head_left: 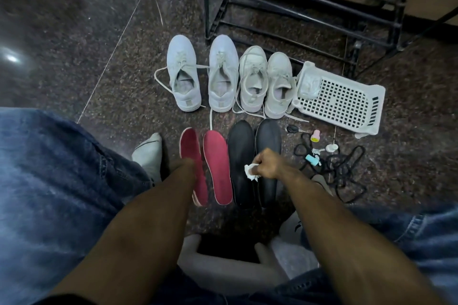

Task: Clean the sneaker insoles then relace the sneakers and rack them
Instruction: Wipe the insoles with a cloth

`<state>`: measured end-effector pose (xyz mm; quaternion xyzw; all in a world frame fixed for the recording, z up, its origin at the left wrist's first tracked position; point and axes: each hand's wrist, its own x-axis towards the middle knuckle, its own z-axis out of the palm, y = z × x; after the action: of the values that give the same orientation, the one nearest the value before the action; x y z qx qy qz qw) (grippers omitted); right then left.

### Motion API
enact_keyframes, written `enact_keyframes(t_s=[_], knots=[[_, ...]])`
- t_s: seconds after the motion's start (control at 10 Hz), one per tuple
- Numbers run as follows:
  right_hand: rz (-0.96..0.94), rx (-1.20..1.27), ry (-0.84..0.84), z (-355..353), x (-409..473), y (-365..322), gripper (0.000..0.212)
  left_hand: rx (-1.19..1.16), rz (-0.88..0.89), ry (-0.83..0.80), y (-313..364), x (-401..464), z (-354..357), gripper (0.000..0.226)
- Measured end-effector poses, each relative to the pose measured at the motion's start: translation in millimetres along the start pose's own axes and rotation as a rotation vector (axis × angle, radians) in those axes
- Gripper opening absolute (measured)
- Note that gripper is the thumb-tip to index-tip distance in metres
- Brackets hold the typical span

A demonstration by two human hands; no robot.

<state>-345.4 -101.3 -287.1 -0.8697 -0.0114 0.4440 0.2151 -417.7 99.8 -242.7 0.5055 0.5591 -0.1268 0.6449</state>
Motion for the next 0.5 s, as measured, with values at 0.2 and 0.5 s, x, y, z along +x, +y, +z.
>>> enact_keyframes(t_s=[0.2,0.5], knots=[[0.008,0.044,0.009,0,18,9,0.007,0.076,-0.063,-0.024,-11,54,15,0.034],[0.060,0.133,0.311,-67,42,33,0.014,0.882,0.618,0.032,21,74,89,0.033]])
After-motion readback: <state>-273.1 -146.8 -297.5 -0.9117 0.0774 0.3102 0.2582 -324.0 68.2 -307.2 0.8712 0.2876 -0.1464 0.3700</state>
